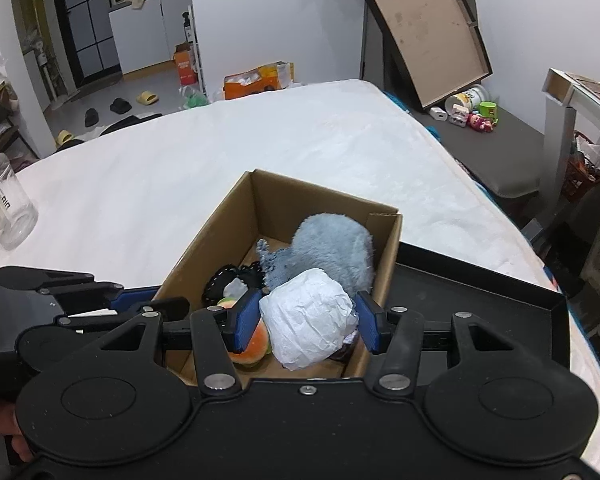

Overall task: Organize soft objects
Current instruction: 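Carry the white tissue with the right gripper into the box and release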

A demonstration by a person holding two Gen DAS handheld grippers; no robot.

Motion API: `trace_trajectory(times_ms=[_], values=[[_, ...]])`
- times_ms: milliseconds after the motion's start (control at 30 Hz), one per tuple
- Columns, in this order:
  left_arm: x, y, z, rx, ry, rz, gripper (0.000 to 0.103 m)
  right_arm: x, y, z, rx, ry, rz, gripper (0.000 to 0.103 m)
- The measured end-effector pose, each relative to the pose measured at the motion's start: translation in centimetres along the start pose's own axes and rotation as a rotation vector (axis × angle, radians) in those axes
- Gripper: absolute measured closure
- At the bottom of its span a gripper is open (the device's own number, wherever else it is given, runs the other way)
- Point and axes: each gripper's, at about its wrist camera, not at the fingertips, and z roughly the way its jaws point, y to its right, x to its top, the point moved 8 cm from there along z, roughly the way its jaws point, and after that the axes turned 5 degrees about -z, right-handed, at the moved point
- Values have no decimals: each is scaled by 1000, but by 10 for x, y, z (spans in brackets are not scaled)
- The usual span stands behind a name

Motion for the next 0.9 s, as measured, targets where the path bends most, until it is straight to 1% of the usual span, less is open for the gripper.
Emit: trace_trajectory(times_ms=[367, 467, 500, 567, 767, 833, 900], values=[[-2, -1, -3, -21, 3, 3, 91, -10, -7, 10, -19, -33, -21, 52], [-2, 0, -4, -26, 0, 10, 91, -13, -8, 14, -27, -35, -30, 49], [-2, -1, -4, -28, -1, 9, 91, -13, -8, 16, -34, -38, -35, 44], [-1, -1, -3, -30, -3, 3, 91, -15, -7, 18, -55, -36, -45, 42], [0, 0, -4, -34, -9, -8, 91, -17, -1, 16, -68, -34, -39, 41], [0, 2, -4, -24, -10, -2, 88, -18, 3, 14, -70, -30, -30, 40], [-1, 5, -4, -19, -13, -1, 88, -19, 7, 9, -71, -26, -19, 39]])
